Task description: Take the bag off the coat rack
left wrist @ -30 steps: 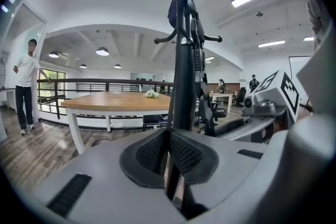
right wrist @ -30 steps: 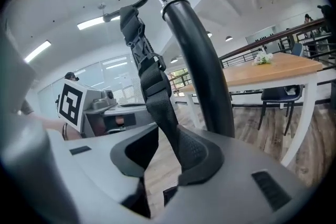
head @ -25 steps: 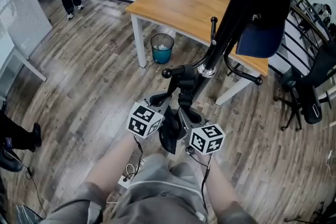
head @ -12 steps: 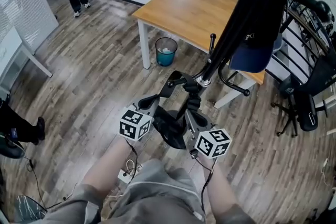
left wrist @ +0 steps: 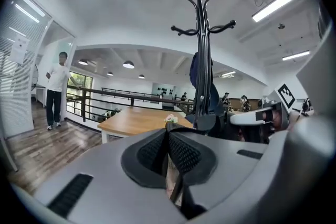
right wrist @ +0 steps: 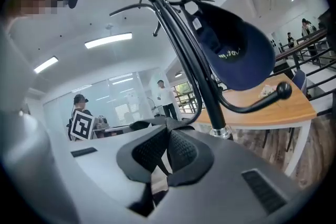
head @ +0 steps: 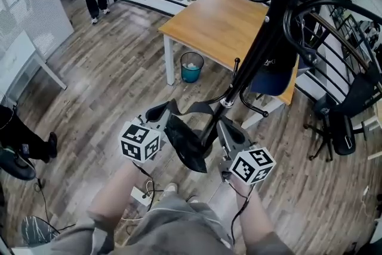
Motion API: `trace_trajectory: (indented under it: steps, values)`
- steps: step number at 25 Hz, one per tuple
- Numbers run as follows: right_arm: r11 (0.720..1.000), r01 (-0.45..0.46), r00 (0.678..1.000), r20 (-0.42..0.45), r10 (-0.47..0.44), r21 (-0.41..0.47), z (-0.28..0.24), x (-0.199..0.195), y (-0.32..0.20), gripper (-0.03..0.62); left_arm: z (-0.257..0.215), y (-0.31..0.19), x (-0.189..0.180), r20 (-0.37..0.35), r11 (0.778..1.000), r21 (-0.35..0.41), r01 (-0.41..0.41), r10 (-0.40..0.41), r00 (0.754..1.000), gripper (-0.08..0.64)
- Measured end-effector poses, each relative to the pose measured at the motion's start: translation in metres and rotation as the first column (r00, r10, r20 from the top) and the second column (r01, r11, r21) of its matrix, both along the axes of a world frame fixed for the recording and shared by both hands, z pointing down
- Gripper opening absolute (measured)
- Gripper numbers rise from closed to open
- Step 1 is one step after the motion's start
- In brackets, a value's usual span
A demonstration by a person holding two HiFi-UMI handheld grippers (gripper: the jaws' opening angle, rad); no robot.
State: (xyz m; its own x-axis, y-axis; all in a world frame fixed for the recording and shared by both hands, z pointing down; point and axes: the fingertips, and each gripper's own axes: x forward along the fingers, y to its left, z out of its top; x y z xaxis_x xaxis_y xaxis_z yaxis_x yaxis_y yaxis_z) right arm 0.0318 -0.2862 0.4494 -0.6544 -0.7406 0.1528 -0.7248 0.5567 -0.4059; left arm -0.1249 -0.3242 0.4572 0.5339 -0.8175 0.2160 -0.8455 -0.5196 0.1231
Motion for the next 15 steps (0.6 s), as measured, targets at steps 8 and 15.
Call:
trace_trajectory:
  steps: [8, 15]
  values:
    - [0.992, -0.035, 0.998, 0.065, 0.028, 0.118, -0.097, 0.017, 0.029, 0.032, -0.105, 0.025, -0.002, 0.001, 0.991, 0.128, -0.034, 0.034, 0.999, 0.015]
    - [0.962, -0.111, 0.993, 0.071, 0.097, 0.248, -0.174, 0.051, 0.063, 0.031, -0.175, 0.052, 0.027, 0.018, 0.968, 0.222, -0.118, 0.117, 0.993, 0.015]
